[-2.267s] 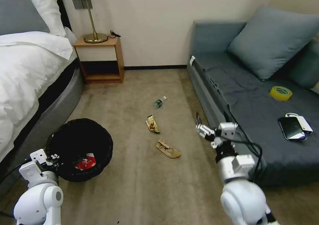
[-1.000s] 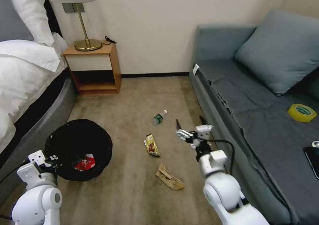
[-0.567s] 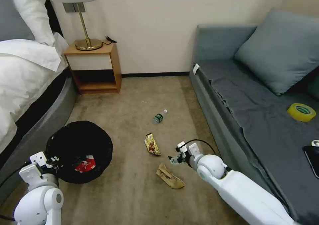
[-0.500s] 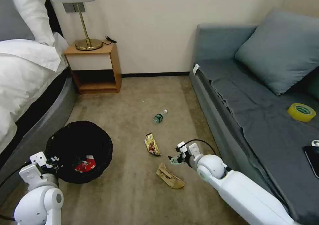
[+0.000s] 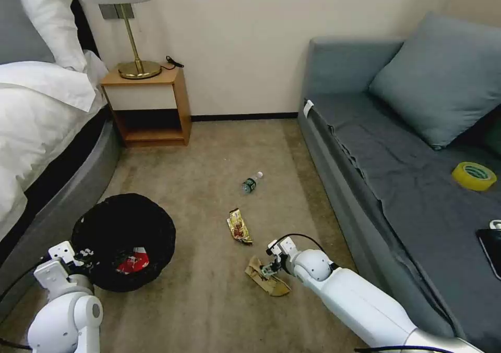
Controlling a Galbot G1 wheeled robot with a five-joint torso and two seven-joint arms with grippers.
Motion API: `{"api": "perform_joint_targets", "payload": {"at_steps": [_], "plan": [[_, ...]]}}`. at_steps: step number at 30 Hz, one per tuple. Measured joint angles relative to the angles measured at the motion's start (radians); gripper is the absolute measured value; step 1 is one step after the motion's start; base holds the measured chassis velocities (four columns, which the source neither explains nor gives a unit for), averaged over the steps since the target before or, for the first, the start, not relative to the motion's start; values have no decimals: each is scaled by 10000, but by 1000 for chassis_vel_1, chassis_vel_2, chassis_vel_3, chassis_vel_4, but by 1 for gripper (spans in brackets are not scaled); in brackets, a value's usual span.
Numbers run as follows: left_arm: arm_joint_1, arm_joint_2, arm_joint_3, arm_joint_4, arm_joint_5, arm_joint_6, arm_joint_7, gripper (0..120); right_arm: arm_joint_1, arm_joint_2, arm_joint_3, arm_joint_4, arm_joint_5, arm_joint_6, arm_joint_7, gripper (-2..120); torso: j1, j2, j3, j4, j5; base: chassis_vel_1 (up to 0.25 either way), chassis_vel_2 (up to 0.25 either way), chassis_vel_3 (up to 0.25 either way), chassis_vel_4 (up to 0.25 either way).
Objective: Pick up the trash bin, then pick up the garbage on the floor and place it into the trash bin.
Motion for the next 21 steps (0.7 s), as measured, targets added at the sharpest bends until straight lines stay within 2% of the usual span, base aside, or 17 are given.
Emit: {"api": "perform_joint_targets", "payload": {"at_steps": [6, 11, 17, 21], "plan": [[38, -7, -8, 8, 23, -21, -1, 2, -138, 62, -40, -208, -264, 250, -68, 100, 0, 0, 0, -1, 0, 0, 0, 0, 0], [43, 4, -10, -1, 27, -26, -1, 2, -90, -93, 84, 191, -55, 336, 253, 100, 0, 0, 0, 1, 2, 0, 0, 0, 0], [50, -29, 48, -70, 58, -27, 6, 2, -70, -529, 178, 842, 386, 449, 736, 100, 0, 0, 0, 1, 1, 0, 0, 0, 0], [13, 14, 44, -93, 49, -24, 11, 2, -468, -1120, 187, 1807, 762, 173, 550, 100, 0, 0, 0, -1, 1, 0, 0, 0, 0]]}}
